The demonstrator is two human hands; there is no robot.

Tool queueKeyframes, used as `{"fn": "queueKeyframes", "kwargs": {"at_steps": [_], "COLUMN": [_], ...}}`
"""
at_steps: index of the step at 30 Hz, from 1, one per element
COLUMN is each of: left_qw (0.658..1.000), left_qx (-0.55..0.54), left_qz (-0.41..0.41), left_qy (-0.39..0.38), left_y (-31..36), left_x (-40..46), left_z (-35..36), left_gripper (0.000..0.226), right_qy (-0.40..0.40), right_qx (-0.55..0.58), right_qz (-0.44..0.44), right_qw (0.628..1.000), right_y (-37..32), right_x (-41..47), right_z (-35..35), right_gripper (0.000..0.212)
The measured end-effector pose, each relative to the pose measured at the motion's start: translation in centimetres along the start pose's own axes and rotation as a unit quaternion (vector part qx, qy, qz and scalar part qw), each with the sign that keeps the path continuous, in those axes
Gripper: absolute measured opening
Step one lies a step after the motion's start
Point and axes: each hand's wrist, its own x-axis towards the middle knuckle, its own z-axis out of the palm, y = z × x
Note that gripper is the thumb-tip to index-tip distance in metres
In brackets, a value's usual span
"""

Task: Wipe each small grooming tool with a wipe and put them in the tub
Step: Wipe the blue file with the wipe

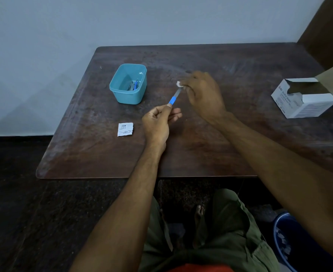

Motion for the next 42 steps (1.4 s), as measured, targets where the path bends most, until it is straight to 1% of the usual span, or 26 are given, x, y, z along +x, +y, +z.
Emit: {"fn": "queueKeyframes", "kwargs": {"at_steps": [4, 8, 10, 14, 16, 19, 21, 24, 26, 28, 30, 32, 34, 37, 39, 42], "left_qw": [1.0, 0.998, 0.998, 0.998, 0.998, 0.998, 0.998, 0.998, 0.999, 0.999, 0.998, 0.998, 0.999, 0.999, 0.999, 0.998], "left_qx": [-0.026, -0.048, -0.054, -0.057, -0.053, -0.043, -0.041, -0.038, -0.028, -0.02, -0.017, -0.017, -0.009, 0.008, 0.017, 0.026], "left_qz": [-0.014, -0.03, -0.033, -0.03, -0.029, -0.033, -0.035, -0.03, -0.026, -0.027, -0.03, -0.03, -0.024, -0.011, -0.01, -0.02], "left_qy": [0.0, -0.014, -0.016, -0.016, -0.021, -0.03, -0.037, -0.039, -0.038, -0.042, -0.043, -0.044, -0.043, -0.036, -0.041, -0.046], "left_y": [0.2, 0.4, 0.5, 0.4, 0.3, 0.3, 0.4, 0.3, 0.2, 0.2, 0.2, 0.2, 0.2, 0.0, 0.0, 0.0], "left_x": [0.0, 0.0, 0.0, 0.2, 0.2, 0.2, 0.3, 0.4, 0.3, 0.3, 0.3, 0.3, 0.3, 0.3, 0.3, 0.2], "left_z": [-0.2, -0.4, -0.4, -0.4, -0.5, -0.6, -0.7, -0.7, -0.7, -0.6, -0.6, -0.6, -0.7, -0.6, -0.6, -0.6], "left_gripper": [0.011, 0.011, 0.011, 0.013, 0.012, 0.011, 0.011, 0.012, 0.012, 0.011, 0.011, 0.011, 0.012, 0.014, 0.014, 0.013], "right_qy": [-0.003, 0.027, 0.046, 0.011, 0.027, 0.054, 0.043, -0.002, -0.006, 0.007, 0.026, 0.029, 0.011, -0.003, -0.001, 0.013], "right_qx": [0.04, 0.051, 0.065, 0.099, 0.096, 0.09, 0.095, 0.115, 0.127, 0.126, 0.134, 0.142, 0.148, 0.161, 0.151, 0.147], "right_qz": [-0.012, 0.065, 0.06, 0.019, 0.028, 0.066, 0.066, 0.03, 0.022, 0.042, 0.089, 0.115, 0.108, 0.085, 0.095, 0.135], "right_qw": [0.999, 0.996, 0.995, 0.995, 0.995, 0.992, 0.992, 0.993, 0.992, 0.991, 0.987, 0.983, 0.983, 0.983, 0.984, 0.98], "right_y": [-1.7, -1.1, -1.7, -3.1, -2.6, -1.6, -1.6, -2.6, -2.8, -2.3, -1.8, -1.9, -2.6, -3.4, -2.9, -2.1], "right_x": [-1.4, -0.6, -1.0, -3.1, -2.7, -1.5, -1.4, -2.6, -3.0, -2.6, -2.0, -1.9, -2.5, -3.5, -3.2, -2.4], "right_z": [0.7, 0.2, 0.3, 0.9, 0.7, 0.2, 0.4, 0.9, 0.8, 0.6, 0.5, 0.7, 0.9, 1.0, 1.1, 1.1], "right_gripper": [0.036, 0.023, 0.019, 0.022, 0.022, 0.023, 0.022, 0.021, 0.021, 0.02, 0.02, 0.018, 0.018, 0.023, 0.023, 0.02]}}
